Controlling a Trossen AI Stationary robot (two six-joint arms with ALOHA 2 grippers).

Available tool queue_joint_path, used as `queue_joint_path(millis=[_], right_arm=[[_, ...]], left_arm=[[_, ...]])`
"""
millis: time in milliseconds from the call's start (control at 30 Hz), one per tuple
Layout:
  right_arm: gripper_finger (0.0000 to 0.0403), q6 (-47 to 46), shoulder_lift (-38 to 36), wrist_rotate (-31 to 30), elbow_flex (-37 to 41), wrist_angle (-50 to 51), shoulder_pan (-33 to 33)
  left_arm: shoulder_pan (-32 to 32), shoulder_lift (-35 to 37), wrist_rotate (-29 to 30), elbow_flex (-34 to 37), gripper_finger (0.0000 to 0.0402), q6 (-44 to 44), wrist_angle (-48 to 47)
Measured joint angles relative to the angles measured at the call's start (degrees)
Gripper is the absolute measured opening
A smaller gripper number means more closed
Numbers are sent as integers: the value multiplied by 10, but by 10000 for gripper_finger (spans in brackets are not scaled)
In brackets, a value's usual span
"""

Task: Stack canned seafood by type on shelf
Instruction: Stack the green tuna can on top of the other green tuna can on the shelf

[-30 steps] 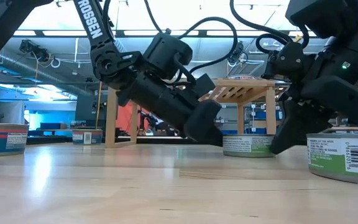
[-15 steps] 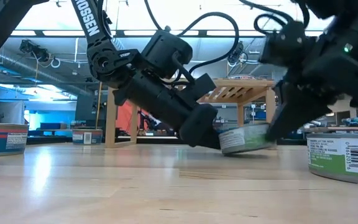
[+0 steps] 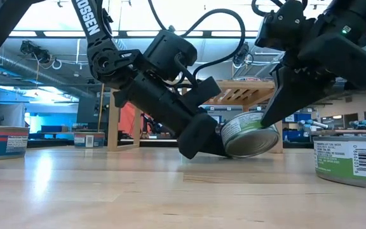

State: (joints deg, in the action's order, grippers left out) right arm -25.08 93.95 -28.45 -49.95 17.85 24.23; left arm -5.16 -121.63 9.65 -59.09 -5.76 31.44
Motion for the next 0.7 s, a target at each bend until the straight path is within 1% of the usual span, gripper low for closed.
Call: queue_joint_path(millis=[300,533,700], right_arm=[[11,24,-1,-1,0,-2,-1],[11,37,-37,-20,0,-2,-4],[11,47,-52,-24,0,-3,-12]], left_arm=[[-1,1,0,0,8,-2,-1],[-3,1,-2,0,8,-5,-2],[-9,3,-2,0,8,-28,-4]])
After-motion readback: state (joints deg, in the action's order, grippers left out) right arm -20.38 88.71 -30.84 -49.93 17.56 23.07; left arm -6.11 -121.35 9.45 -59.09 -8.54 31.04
